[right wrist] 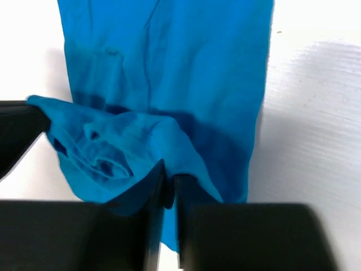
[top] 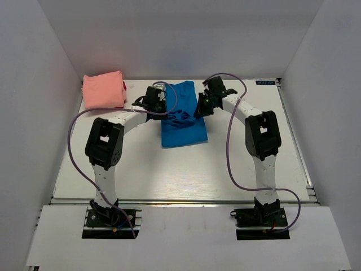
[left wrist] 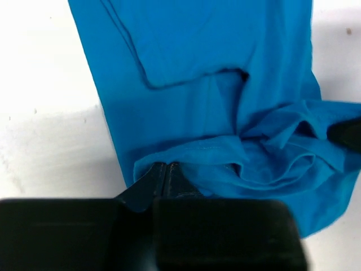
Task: Fold and stack the t-shirts
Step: Fold the folded rectangular tshirt in 1/3 of the way
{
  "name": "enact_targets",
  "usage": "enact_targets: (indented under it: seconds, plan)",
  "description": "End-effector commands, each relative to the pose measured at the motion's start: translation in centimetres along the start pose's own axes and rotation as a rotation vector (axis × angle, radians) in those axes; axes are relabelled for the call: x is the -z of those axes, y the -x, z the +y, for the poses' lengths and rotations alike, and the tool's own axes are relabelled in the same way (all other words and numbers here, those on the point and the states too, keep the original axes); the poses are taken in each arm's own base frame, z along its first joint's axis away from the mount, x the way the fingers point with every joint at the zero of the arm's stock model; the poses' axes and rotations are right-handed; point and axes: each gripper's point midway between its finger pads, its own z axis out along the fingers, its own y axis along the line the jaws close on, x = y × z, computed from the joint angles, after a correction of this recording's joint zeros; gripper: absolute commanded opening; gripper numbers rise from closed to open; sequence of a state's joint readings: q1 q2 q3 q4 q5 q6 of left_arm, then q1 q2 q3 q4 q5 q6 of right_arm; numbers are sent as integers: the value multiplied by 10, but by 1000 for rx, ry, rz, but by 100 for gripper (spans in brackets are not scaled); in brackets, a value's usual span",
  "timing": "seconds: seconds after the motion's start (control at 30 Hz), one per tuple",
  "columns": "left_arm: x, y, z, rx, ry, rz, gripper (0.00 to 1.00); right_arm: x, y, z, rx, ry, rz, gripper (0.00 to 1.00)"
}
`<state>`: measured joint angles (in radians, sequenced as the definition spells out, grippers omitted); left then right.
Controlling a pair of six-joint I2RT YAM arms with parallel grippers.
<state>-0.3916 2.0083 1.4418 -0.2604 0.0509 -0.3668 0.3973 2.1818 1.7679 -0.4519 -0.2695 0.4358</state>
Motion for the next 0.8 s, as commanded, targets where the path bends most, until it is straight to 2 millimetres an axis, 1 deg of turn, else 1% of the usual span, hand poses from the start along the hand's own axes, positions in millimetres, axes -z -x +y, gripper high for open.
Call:
enact_targets:
  seconds: [0.0, 0.03, 0.07, 0.1, 0.13, 0.17, 0.2, 0.23, 0.27, 0.3, 0.33, 0.37, 0.4, 0.43, 0.47, 0.5, 0.53, 0.57, 0.6, 0.63, 0.67, 0.7, 0.73, 0.77]
  plan:
    - [-2, 36, 1, 48, -5, -65, 12, -1, 39, 13, -45, 89, -89, 21]
    - [-5, 36, 3, 58, 8, -60, 19, -1, 41, 17, -59, 125, -81, 27]
    - [-7, 43, 13, 86, 21, -70, 22, -1, 49, 26, -95, 176, -89, 33]
    - [-10, 50, 11, 97, 16, -82, 27, 3, 61, 30, -111, 206, -110, 38]
    - [-11, 55, 16, 118, 18, -82, 32, 4, 72, 39, -103, 265, -141, 59]
    - [-9, 73, 19, 126, 16, -118, 54, 2, 73, 43, -143, 306, -125, 66]
    - [-9, 74, 19, 139, 20, -107, 66, 7, 81, 49, -144, 329, -143, 74]
    - [-9, 80, 26, 150, 31, -108, 75, 10, 90, 49, -149, 348, -158, 82]
    - [-9, 82, 25, 150, 33, -103, 92, 13, 94, 51, -155, 361, -162, 90]
    - [-5, 92, 28, 156, 35, -121, 100, 15, 95, 52, -158, 365, -162, 90]
    - [-4, 93, 31, 162, 30, -120, 100, 24, 98, 53, -154, 372, -175, 90]
    - [4, 100, 26, 159, 8, -132, 100, 24, 96, 53, -150, 367, -171, 90]
    - [7, 102, 22, 143, -11, -134, 100, 39, 101, 59, -122, 378, -197, 90]
    - [12, 105, 19, 127, -23, -141, 100, 31, 90, 51, -123, 349, -180, 90]
    - [18, 99, 16, 127, -38, -129, 100, 34, 88, 49, -99, 339, -185, 90]
    - [22, 100, 15, 95, -49, -139, 100, 41, 80, 45, -78, 315, -182, 90]
    - [23, 85, 18, 90, -49, -107, 100, 40, 76, 41, -76, 289, -177, 90]
    - [27, 81, 11, 66, -72, -109, 100, 42, 73, 38, -63, 275, -178, 90]
    - [39, 87, -4, 9, -133, -142, 100, 48, 62, 33, -28, 242, -172, 90]
    - [38, 68, -10, -18, -168, -113, 100, 47, 55, 30, -26, 224, -158, 90]
    - [45, 59, -30, -44, -294, -89, 100, 49, 51, 30, -15, 219, -153, 90]
    - [50, 58, -46, -97, -377, -108, 100, 61, 44, 35, 26, 246, -152, 90]
    - [53, 48, -50, -100, -417, -87, 100, 57, 34, 31, 33, 248, -143, 90]
    - [54, 37, -61, -109, -457, -60, 100, 61, 31, 33, 53, 258, -153, 90]
